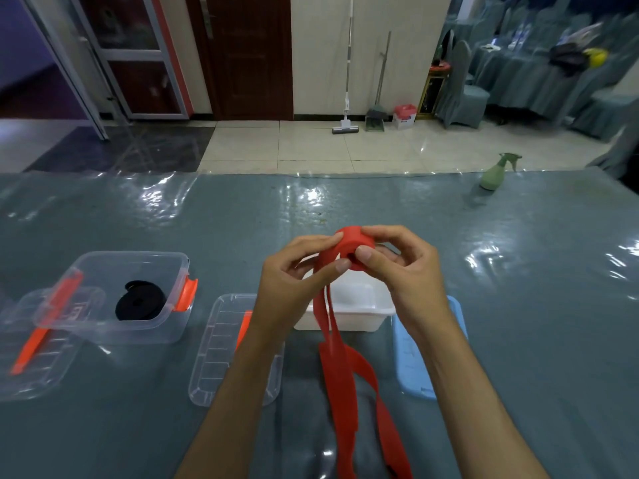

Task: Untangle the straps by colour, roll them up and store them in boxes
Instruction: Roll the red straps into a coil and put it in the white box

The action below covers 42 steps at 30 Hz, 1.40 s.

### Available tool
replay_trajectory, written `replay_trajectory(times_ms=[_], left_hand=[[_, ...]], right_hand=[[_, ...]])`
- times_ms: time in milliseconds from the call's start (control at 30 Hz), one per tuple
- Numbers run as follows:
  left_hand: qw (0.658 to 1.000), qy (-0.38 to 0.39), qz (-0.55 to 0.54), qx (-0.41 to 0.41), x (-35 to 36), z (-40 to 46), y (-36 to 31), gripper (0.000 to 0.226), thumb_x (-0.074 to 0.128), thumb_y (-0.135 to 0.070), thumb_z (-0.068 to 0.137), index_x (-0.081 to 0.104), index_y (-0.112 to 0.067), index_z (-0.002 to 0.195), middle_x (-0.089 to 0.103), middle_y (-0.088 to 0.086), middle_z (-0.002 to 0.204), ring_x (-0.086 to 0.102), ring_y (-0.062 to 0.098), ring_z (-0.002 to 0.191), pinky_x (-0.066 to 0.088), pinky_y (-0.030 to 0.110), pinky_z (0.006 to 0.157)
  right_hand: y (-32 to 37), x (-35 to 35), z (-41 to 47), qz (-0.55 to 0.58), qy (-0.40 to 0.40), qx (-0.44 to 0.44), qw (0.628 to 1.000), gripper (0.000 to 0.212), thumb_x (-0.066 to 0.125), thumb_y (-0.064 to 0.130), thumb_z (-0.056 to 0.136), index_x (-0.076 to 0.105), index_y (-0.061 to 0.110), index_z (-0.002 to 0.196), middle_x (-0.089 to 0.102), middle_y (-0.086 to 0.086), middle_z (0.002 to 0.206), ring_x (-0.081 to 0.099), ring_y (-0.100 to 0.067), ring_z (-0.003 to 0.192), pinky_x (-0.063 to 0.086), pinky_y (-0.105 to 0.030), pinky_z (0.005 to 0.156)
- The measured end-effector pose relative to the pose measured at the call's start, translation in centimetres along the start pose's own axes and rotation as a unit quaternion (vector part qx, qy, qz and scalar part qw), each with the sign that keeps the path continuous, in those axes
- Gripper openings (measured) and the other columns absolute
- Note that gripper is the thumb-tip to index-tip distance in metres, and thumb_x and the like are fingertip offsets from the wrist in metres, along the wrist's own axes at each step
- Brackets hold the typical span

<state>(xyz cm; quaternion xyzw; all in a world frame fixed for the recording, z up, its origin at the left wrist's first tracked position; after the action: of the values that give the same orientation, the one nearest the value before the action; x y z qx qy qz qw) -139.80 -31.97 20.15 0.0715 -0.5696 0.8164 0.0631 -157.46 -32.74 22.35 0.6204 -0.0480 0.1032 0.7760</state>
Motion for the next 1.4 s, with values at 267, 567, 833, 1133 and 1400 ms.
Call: replay_trajectory(times_ms=[267,567,833,1133,1400], left_hand=[[0.999,-0.006,-0.008,0.041,0.7,0.8,-0.8,0.030,0.090,-0.009,0.082,0.078,-0.018,0.108,0.078,0.009,0.118,0.074,0.028,0.117,0.060,0.034,0.098],[0.999,0.028,-0.009,0.040,0.8,1.1,-1.3,0.037,0.092,-0.007,0.076,0.079,-0.017,0.109,0.079,0.011,0.109,0.077,0.029,0.106,0.060,0.033,0.094],[0.997,0.056,0.024,0.053,0.8,0.7,-1.1,0.039,0.087,-0.007,0.082,0.077,-0.014,0.120,0.072,0.017,0.120,0.073,0.028,0.114,0.059,0.034,0.098],[0.996,0.066,0.021,0.054,1.3,1.1,-0.8,0.036,0.092,-0.017,0.076,0.081,-0.028,0.109,0.075,0.005,0.116,0.072,0.028,0.115,0.059,0.035,0.096],[0.993,0.091,0.052,0.058,0.6,2.5,-1.7,0.036,0.090,-0.014,0.082,0.081,-0.023,0.116,0.077,0.008,0.113,0.075,0.029,0.107,0.061,0.035,0.095]], right_hand=[[0.9,-0.6,0.1,-0.016,0.002,0.001,1.000,0.030,0.094,0.025,0.070,0.075,0.025,0.093,0.080,-0.008,0.098,0.079,-0.023,0.092,0.062,-0.027,0.078],[1.0,-0.7,-0.1,-0.005,0.005,-0.009,1.000,0.027,0.092,0.025,0.072,0.067,0.027,0.082,0.080,-0.010,0.109,0.078,-0.029,0.104,0.063,-0.032,0.077],[1.1,0.1,-0.3,0.032,-0.025,-0.035,0.999,0.035,0.097,0.036,0.071,0.077,0.023,0.097,0.079,-0.015,0.110,0.076,-0.033,0.105,0.063,-0.038,0.082],[2.3,-1.2,0.3,-0.046,0.011,-0.040,0.998,0.031,0.093,0.026,0.070,0.077,0.029,0.097,0.080,-0.001,0.103,0.078,-0.021,0.100,0.063,-0.032,0.083],[1.2,-1.2,0.4,0.008,-0.004,-0.007,1.000,0.033,0.092,0.021,0.074,0.062,0.018,0.086,0.080,-0.010,0.111,0.078,-0.028,0.104,0.063,-0.034,0.080]])
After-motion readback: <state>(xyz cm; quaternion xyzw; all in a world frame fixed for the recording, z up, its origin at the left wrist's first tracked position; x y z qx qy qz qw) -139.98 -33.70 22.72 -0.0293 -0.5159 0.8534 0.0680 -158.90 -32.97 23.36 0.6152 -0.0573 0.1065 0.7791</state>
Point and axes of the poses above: each hand's wrist, its own z-axis towards the middle knuckle, its own x-axis out of the palm, y = z × x, the point moved 2 cm from there along z, towards the middle knuckle
